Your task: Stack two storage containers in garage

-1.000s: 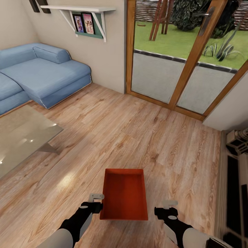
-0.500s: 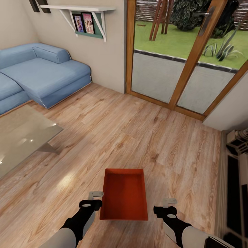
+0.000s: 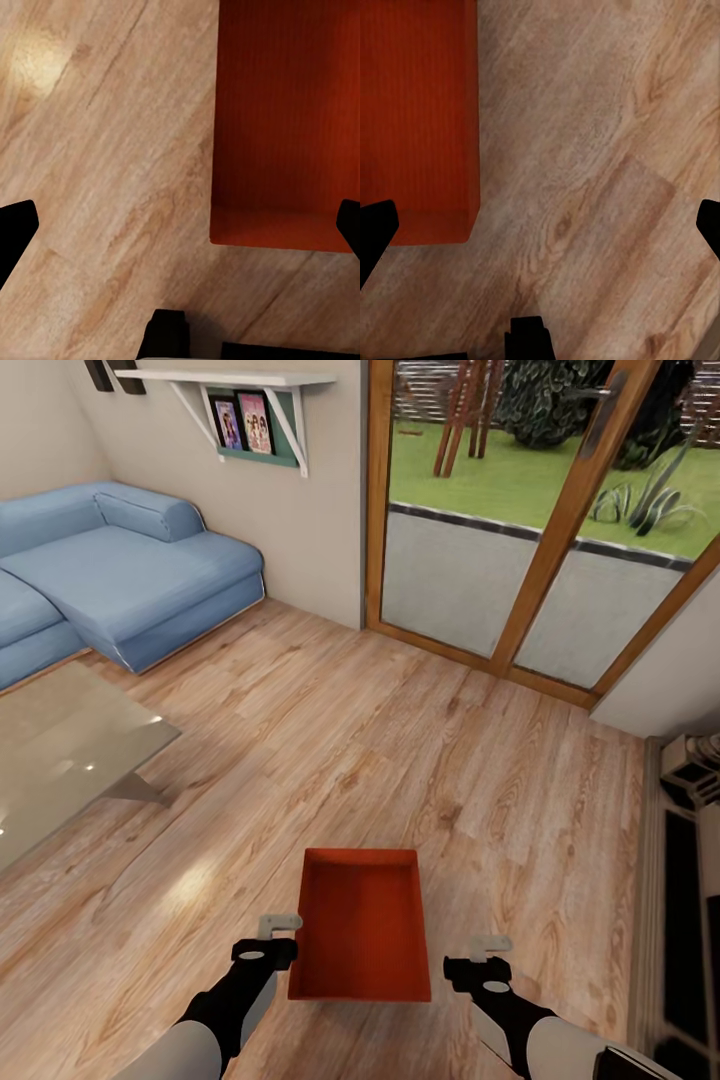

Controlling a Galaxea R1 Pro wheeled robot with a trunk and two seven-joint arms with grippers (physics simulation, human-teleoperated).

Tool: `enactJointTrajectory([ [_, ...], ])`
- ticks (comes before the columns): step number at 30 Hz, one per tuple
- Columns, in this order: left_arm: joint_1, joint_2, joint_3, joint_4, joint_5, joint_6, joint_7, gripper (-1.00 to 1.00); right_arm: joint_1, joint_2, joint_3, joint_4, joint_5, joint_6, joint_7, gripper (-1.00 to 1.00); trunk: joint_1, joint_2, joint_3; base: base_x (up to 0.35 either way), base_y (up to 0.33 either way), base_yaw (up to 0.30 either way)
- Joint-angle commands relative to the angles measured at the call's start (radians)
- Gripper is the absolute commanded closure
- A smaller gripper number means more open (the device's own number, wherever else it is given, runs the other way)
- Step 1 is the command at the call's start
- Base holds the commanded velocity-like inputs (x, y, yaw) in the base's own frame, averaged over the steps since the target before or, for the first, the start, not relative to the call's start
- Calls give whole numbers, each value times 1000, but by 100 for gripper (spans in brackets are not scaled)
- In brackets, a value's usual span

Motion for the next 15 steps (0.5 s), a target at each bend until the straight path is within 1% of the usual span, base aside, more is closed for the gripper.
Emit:
enactJointTrajectory([
  [1,0,-1,1,-3,-7,7,2,-100,0,0,10,-9,-9,-2,-4,-100,4,-8,-4,0,0,0],
  [4,0,-2,1,-4,-7,7,2,-100,0,-1,13,-28,-8,3,-4,-100,15,-29,-13,0,0,0],
  [15,0,-2,1,-4,-7,7,2,-100,0,-1,14,-31,-7,3,-5,-100,58,-106,-48,0,0,0],
])
